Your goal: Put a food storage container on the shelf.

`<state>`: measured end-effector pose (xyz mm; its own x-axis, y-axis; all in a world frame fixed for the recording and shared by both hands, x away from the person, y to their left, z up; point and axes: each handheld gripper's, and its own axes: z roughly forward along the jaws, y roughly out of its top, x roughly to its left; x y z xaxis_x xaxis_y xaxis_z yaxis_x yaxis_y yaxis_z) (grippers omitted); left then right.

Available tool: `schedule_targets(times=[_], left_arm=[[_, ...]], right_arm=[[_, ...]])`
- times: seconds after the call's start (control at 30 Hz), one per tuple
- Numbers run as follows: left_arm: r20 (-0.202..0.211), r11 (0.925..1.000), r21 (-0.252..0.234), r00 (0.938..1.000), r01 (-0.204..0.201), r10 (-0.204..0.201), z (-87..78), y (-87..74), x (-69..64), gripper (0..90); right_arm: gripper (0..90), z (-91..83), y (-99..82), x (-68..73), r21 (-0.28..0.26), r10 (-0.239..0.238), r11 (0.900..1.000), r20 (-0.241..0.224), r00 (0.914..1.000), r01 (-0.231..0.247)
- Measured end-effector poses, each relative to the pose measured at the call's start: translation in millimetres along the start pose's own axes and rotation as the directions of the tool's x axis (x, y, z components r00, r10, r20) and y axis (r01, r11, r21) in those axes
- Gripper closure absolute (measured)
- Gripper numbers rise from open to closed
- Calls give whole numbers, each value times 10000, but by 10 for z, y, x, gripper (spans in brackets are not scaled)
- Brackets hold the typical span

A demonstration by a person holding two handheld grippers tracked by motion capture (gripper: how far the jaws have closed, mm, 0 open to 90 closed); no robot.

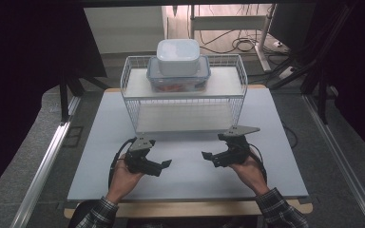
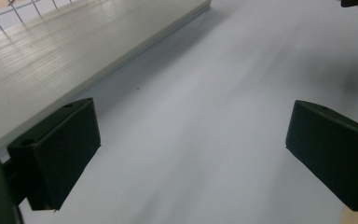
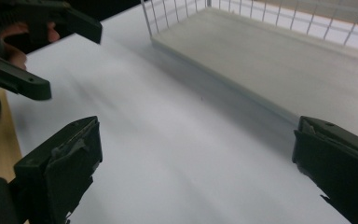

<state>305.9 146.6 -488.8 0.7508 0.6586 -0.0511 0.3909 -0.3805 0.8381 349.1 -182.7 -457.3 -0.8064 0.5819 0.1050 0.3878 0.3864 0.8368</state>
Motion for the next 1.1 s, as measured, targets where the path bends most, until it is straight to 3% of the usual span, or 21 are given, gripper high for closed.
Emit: schedule_targets(times=[0.27, 0.53, 0.9, 1.1], left_arm=[[27, 9989, 328, 9995, 326, -327, 75, -215, -38, 0], [55, 9979, 648, 10000, 23, -27, 167, -306, -100, 0], [-198, 9844, 1695, 9985, -476, 517, 355, -354, -177, 0], [-326, 9800, 1898, 9972, -605, 678, 386, -356, -187, 0]], right_arm=[[13, -20, -251, -4, 251, 109, 9996, 237, 9997, -115], [10, -1, -430, 5, 715, 27, 9974, 429, 9991, -58], [10, 194, -598, 44, 1693, -268, 9854, 533, 9982, 174], [10, 217, -620, 21, 1855, -233, 9826, 758, 9969, 89]])
